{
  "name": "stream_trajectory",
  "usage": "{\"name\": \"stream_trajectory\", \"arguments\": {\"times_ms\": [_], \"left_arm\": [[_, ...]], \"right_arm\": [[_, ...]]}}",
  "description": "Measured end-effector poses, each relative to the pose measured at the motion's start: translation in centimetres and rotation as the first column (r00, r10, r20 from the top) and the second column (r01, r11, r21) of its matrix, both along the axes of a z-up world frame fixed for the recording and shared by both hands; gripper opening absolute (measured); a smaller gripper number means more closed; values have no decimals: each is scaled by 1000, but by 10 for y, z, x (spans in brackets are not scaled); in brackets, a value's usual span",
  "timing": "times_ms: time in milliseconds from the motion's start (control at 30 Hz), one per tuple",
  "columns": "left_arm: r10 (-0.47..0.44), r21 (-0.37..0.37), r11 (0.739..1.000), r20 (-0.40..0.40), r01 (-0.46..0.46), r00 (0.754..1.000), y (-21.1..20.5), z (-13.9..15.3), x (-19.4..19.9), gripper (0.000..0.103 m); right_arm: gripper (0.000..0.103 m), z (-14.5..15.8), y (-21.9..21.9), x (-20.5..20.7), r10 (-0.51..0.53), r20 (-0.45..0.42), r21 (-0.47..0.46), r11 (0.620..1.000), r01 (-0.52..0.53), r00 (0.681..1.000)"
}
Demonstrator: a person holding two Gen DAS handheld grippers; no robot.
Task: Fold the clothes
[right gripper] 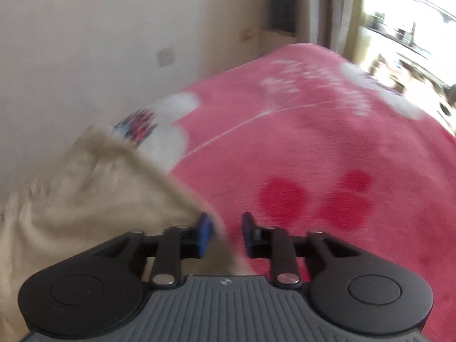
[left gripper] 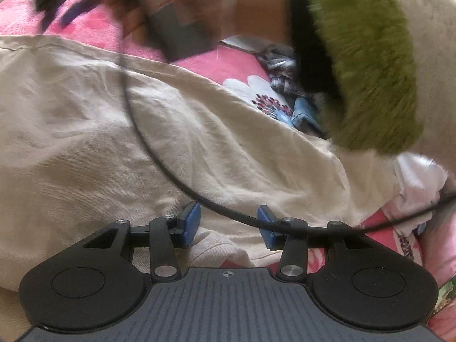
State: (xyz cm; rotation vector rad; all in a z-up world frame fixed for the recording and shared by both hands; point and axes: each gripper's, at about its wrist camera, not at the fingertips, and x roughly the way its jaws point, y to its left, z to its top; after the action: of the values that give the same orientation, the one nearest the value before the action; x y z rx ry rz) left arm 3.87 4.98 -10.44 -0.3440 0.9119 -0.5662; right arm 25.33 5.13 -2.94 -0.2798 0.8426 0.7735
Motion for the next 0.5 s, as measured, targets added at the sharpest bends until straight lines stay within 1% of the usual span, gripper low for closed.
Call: {"name": "stream_trajectory", "arguments": {"times_ms": [67, 133, 200, 233, 300, 400, 467, 500], "left_arm": [[1, -4, 1000, -3, -1, 1000, 1, 2, 1, 44], [4, -4, 1000, 3, -4, 1000, 2, 4, 0, 44], [9, -7, 1000, 4, -8, 1000, 6, 5, 1, 44], [9, -7, 1000, 2, -9, 1000, 6, 5, 1, 44], [5, 0, 1000, 2, -5, 1000, 5, 7, 1, 44], [-11, 34, 999, 20, 10, 1000, 5, 12, 1, 45], [-12, 52, 999, 38, 10, 999, 1, 16, 0, 45], [-12, 61, 998, 47, 9, 999, 0, 19, 0, 45]], "right_arm": [[28, 27, -36, 9, -75, 1, 25, 997, 75, 997], [28, 60, -88, 13, -142, -15, 58, 988, 143, 990], [28, 93, -146, 6, -204, 19, 76, 976, 202, 979], [29, 107, -175, -3, -243, 41, 72, 968, 240, 969], [30, 133, -238, -27, -344, 62, 61, 938, 341, 937], [32, 146, -316, -74, -476, 38, 46, 879, 475, 878], [32, 139, -352, -107, -541, 11, 20, 841, 541, 841], [32, 133, -367, -124, -577, -4, 6, 817, 577, 817]]}}
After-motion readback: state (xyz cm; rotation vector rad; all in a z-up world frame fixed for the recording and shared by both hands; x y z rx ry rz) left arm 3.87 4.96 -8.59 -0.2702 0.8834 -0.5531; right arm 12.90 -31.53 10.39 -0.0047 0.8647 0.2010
